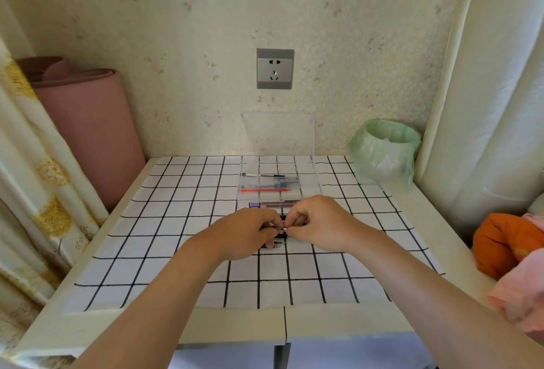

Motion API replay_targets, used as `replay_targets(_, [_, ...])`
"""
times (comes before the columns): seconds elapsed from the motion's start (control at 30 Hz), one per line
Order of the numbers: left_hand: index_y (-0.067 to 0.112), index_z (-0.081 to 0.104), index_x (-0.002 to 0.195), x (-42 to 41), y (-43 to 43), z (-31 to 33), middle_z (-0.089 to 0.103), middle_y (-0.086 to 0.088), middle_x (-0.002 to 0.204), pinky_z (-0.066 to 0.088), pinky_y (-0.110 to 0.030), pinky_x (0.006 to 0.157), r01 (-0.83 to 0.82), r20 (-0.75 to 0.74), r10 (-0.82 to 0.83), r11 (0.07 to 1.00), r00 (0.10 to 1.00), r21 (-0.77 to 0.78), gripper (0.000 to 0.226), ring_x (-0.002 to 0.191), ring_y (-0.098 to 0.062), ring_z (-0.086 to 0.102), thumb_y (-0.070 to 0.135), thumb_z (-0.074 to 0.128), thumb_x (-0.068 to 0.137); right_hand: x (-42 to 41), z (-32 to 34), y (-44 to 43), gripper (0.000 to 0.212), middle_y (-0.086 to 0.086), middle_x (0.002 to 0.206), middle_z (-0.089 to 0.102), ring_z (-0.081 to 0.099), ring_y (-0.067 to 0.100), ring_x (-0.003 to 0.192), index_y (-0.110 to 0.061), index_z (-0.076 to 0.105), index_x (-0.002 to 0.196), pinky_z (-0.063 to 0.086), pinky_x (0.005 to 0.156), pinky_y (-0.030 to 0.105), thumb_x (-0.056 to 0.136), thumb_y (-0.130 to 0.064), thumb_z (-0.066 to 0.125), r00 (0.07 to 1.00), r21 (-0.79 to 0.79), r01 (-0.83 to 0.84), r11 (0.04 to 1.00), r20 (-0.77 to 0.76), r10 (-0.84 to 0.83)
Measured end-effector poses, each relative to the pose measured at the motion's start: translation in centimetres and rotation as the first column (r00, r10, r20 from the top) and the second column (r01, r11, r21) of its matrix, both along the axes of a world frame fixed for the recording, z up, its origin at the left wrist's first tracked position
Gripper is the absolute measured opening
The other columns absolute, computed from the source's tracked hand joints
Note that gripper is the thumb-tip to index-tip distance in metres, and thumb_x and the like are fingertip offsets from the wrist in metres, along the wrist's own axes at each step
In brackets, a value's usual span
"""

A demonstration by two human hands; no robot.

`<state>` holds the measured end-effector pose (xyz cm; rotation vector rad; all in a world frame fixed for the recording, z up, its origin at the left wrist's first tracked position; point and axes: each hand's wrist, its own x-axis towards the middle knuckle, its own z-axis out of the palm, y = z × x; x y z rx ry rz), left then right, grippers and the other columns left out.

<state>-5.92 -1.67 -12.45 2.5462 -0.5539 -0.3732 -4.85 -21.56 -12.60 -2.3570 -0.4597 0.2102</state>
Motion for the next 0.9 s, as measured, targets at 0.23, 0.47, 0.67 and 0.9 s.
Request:
replay_targets(0.23, [0.033,0.062,0.107,-0.03,0.02,0.00,0.072,0.015,0.085,0.052,-0.029,0.070,-0.063,-0.046,0.058,0.993,0.997,-0.100,0.015,0.068,-0.004,0.058,0.032,0.050,0.098,0.03,-0.05,0.42,0.013,-0.012,0.078,0.070,0.062,-0.006,0.065,-0.030,0.074,0.084,0.045,0.062,0.012,0.079,-0.019,0.077,1.000,0.073,0.006,0.997,-0.014,-0.005])
replay_targets(0.47, [0.027,0.065,0.094,0.23,0.24,0.01,0.073,0.013,0.081,0.055,-0.030,0.078,-0.089,-0.060,0.081,0.984,0.995,-0.153,0.008,0.068,0.005,0.060,0.027,0.057,0.094,-0.14,-0.23,0.54,0.010,-0.011,0.080,0.068,0.061,-0.006,0.068,-0.028,0.073,0.086,0.041,0.059,0.008,0.080,-0.022,0.078,0.999,0.048,0.014,0.999,0.044,-0.016])
replay_targets(0.67, [0.031,0.065,0.089,0.27,0.59,-0.13,0.072,0.014,0.079,0.058,-0.034,0.074,-0.061,-0.020,0.058,0.983,0.998,-0.175,0.007,0.068,0.000,0.062,0.027,0.060,0.093,-0.24,-0.14,0.41,0.012,-0.011,0.078,0.067,0.058,0.001,0.066,-0.028,0.072,0.085,0.042,0.062,0.020,0.090,-0.037,0.066,0.999,-0.023,-0.016,1.000,0.038,0.017])
replay_targets(0.9, [0.031,0.067,0.091,0.23,0.35,-0.15,0.071,0.014,0.082,0.054,-0.031,0.072,-0.047,0.020,0.050,0.992,0.999,-0.120,0.007,0.064,0.003,0.057,0.030,0.060,0.093,-0.39,0.30,0.14,0.018,-0.016,0.091,0.067,0.055,-0.013,0.067,-0.032,0.069,0.094,0.038,0.062,0.013,0.079,-0.035,0.078,0.998,-0.044,-0.017,0.999,0.055,0.019])
